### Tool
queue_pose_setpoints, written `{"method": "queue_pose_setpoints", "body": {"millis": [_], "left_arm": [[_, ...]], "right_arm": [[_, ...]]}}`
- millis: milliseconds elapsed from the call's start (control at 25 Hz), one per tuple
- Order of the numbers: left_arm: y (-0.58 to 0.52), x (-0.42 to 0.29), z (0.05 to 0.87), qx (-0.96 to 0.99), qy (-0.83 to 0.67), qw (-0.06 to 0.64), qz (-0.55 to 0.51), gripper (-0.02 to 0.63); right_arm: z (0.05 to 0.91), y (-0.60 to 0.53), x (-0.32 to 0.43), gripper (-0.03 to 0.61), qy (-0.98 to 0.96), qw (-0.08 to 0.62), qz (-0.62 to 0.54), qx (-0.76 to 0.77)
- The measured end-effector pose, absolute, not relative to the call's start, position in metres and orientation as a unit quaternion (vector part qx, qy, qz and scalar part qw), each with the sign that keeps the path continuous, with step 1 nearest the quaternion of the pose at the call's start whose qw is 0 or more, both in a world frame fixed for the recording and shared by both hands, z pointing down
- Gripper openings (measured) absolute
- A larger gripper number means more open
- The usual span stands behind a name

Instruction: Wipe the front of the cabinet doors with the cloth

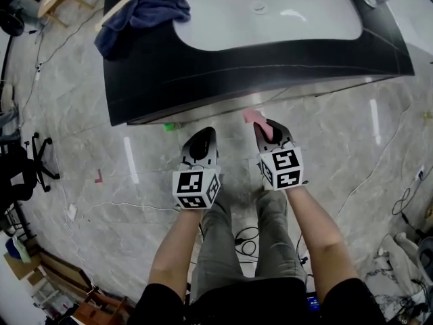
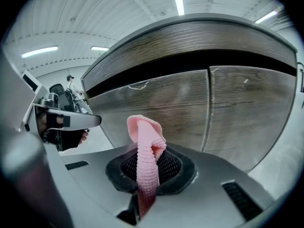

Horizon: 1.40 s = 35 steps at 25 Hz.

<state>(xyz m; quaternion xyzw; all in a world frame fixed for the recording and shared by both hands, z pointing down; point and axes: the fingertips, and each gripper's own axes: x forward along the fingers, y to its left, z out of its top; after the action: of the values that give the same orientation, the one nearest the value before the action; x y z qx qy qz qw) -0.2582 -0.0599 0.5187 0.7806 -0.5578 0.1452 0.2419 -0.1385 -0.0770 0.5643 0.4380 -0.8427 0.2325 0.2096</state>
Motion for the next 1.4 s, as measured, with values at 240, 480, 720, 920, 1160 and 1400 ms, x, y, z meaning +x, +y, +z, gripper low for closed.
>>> {"method": "queue_pose_setpoints", "body": {"millis": [240,480,720,920,1160,1400], "left_arm": [[-0.038,-0.32,0.53,0.76,-0.578,0.251,0.155,0.009],[-0.023,-0.372,0.541,0.743,-0.598,0.256,0.158,0.009],[-0.015,-0.408,0.551,0.733,-0.608,0.26,0.158,0.009],[-0.009,-0.429,0.559,0.728,-0.612,0.263,0.161,0.009],[-0.017,-0.434,0.565,0.729,-0.61,0.268,0.159,0.009],[-0.026,-0.41,0.562,0.737,-0.602,0.265,0.158,0.009]], "right_arm": [[0.573,-0.061,-0.212,0.041,-0.861,0.223,0.231,0.395],[0.587,-0.051,-0.275,0.041,-0.875,0.231,0.231,0.358],[0.603,-0.049,-0.325,0.041,-0.882,0.245,0.225,0.333],[0.609,-0.049,-0.359,0.041,-0.888,0.249,0.222,0.316],[0.613,-0.056,-0.377,0.041,-0.894,0.255,0.21,0.303],[0.615,-0.069,-0.339,0.041,-0.885,0.252,0.216,0.328]]}}
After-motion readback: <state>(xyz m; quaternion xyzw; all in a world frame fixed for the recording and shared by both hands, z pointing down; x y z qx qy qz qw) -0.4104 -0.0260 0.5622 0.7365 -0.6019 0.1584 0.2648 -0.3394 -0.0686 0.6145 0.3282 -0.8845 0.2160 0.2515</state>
